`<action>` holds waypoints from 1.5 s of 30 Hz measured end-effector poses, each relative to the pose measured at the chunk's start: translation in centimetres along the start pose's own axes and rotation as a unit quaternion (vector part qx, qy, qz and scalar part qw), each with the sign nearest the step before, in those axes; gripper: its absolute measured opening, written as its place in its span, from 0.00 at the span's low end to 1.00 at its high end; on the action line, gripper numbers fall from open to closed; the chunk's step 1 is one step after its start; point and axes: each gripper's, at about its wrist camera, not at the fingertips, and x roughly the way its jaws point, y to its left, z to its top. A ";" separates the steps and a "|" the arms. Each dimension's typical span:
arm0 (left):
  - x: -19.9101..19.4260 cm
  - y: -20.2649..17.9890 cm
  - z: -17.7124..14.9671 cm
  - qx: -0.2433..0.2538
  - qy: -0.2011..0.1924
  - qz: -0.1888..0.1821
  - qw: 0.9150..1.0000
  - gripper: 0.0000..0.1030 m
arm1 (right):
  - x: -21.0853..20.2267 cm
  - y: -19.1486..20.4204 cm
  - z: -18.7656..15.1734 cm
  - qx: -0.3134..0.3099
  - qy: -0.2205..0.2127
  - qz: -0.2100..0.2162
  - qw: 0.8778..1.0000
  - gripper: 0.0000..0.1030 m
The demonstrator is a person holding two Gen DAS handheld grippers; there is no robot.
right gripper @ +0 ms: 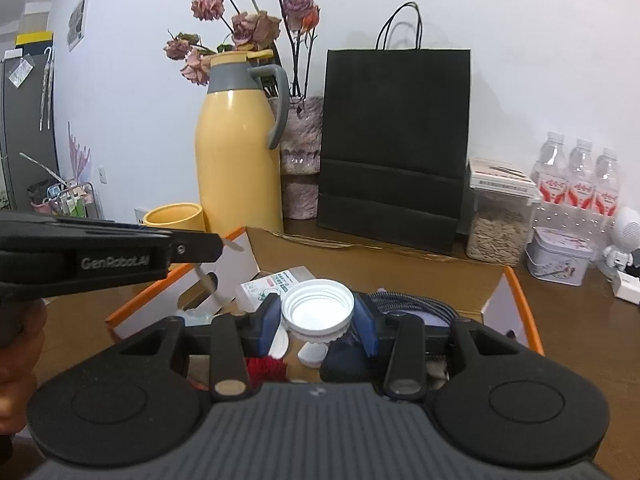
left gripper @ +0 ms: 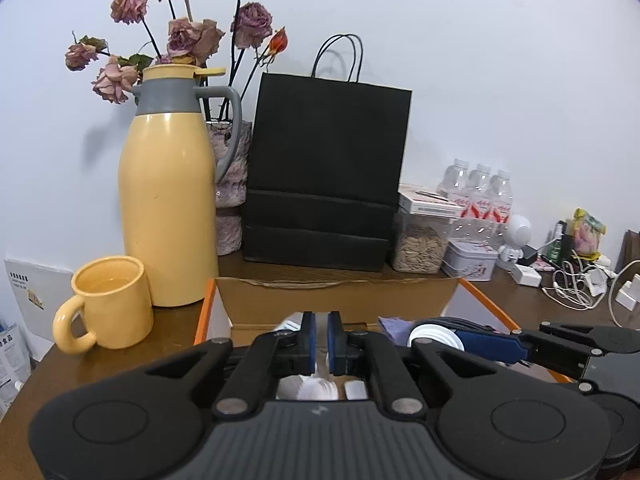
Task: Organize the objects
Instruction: 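Carry the cable and cap over the box and open both tools, then withdraw both tools from the box toward the remaining table items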
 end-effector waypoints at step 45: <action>-5.1 0.0 -5.6 0.026 0.008 0.051 0.998 0.98 | -6.4 -0.3 -5.6 -0.008 -0.002 -0.078 0.997 1.00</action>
